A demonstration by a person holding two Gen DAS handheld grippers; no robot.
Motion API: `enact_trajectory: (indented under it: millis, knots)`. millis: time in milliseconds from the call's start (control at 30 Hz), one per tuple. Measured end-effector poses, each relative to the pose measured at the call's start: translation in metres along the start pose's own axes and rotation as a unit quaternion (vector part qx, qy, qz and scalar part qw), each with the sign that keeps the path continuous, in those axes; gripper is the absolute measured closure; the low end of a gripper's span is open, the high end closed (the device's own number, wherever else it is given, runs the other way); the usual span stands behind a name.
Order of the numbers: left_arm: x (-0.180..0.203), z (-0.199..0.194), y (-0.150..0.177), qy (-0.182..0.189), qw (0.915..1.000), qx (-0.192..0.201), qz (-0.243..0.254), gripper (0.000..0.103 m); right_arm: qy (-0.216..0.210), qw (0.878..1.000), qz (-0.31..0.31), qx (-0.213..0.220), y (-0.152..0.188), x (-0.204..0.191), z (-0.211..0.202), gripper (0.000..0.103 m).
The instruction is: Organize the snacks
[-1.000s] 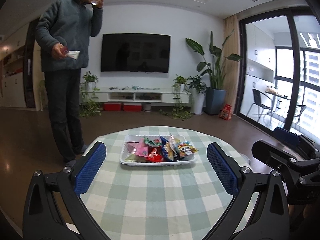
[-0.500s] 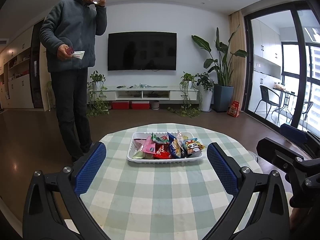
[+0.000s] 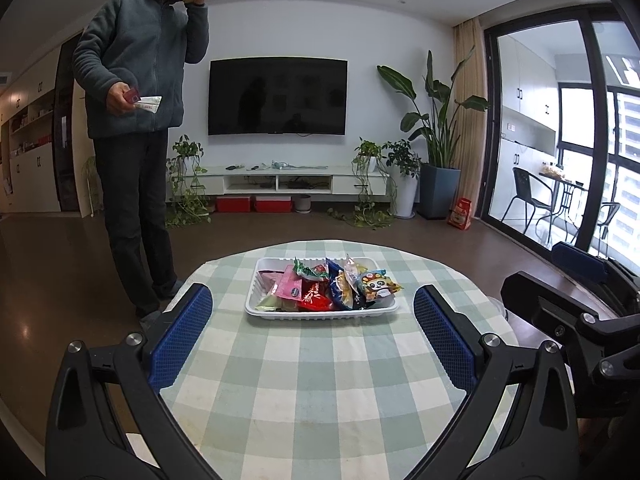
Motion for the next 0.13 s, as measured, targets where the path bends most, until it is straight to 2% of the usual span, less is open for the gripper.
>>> enact_trajectory:
  millis: [133]
  knots:
    - [-0.0036,0.0019,0.0026,-0.001,1.0,-0.004,-0.008,0.001,0.0,1.0,0.0,-0.001,-0.0001,-0.0001,0.0004,0.0]
Point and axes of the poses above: each gripper's, at about its wrist camera, not at the fingertips, and z roughly the way its jaws point, x to its right, y to its underside, the point moved 2 cm from there along z, roughly the way its jaws point, and after that the axes turned 14 degrees about x, right-handed, at the moved point
